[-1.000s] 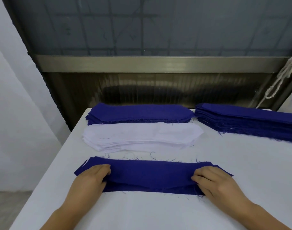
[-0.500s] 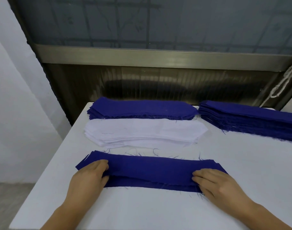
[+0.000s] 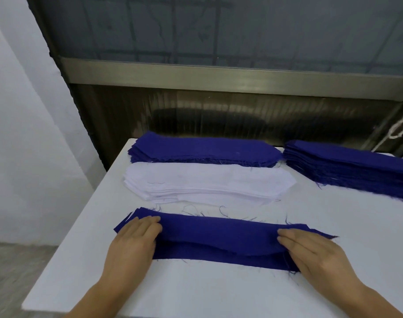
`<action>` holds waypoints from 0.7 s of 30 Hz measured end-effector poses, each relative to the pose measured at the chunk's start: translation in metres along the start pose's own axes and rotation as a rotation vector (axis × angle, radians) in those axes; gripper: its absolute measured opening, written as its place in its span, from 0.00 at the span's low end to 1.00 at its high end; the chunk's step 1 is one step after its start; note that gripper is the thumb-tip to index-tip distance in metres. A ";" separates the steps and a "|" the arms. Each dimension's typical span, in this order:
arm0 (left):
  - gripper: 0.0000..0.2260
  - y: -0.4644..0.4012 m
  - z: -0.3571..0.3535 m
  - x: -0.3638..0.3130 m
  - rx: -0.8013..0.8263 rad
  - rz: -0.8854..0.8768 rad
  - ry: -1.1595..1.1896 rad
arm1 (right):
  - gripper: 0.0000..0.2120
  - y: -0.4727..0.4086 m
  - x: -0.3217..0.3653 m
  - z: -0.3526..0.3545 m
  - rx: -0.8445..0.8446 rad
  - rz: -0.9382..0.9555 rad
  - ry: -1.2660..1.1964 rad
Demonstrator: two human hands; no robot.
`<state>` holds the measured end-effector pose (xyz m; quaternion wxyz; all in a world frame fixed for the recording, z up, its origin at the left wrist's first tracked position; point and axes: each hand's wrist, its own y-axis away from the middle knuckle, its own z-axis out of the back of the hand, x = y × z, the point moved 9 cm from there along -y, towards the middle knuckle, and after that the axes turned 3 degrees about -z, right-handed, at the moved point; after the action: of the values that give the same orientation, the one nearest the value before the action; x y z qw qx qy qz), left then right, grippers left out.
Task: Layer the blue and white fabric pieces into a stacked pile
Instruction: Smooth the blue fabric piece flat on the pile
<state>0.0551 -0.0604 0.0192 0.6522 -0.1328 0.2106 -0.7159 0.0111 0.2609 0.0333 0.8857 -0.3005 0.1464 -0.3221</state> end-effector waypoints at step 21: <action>0.23 0.003 -0.007 0.010 0.137 0.173 0.135 | 0.12 -0.001 -0.017 -0.016 0.311 -0.318 -0.222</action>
<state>0.0533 -0.0696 0.0105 0.7036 -0.0207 0.2153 -0.6769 -0.0095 0.2645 0.0220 0.8701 -0.2134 -0.0522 -0.4412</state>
